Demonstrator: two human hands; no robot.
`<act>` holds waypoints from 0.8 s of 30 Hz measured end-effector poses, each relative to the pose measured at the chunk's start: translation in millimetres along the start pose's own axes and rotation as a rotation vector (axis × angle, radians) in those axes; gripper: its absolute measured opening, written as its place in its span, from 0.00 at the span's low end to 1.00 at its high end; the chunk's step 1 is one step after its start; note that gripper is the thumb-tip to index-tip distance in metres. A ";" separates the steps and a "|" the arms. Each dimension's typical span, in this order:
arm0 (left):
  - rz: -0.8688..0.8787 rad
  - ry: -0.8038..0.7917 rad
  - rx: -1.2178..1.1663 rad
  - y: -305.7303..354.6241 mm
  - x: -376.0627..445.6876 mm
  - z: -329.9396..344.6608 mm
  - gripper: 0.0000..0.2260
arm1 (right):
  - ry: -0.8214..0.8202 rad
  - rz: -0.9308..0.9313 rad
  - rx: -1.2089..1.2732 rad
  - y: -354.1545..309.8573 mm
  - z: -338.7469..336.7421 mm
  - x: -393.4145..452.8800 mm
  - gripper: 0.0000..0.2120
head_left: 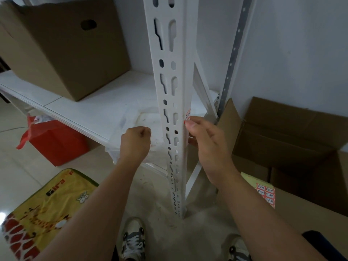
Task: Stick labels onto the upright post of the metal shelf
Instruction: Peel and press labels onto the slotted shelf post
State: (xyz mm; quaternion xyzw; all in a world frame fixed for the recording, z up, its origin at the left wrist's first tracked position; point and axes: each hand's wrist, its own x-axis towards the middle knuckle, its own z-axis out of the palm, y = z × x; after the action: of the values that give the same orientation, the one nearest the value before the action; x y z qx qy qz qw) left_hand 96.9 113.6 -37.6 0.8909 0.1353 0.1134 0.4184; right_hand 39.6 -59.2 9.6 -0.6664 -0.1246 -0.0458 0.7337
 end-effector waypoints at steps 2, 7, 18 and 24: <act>0.016 0.008 0.031 -1.2 0.7 1.3 0.11 | -0.001 -0.016 -0.019 -0.3 0.2 -0.4 0.10; -0.023 0.036 -0.012 -0.6 2.3 2.9 0.16 | 0.017 -0.054 -0.059 2.2 0.0 -0.2 0.09; -0.002 -0.075 0.300 -2.8 0.4 11.7 0.26 | 0.104 -0.119 -0.153 4.6 3.2 0.9 0.12; 0.153 0.091 -0.200 24.2 -16.0 8.6 0.14 | 0.300 -0.445 -0.503 9.5 8.4 -4.0 0.07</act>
State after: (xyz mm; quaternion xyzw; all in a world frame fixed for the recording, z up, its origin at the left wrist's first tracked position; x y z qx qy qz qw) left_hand 88.1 87.2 -25.6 0.8464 0.0738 0.1984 0.4886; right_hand 36.9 -50.3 0.1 -0.7683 -0.1424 -0.3307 0.5292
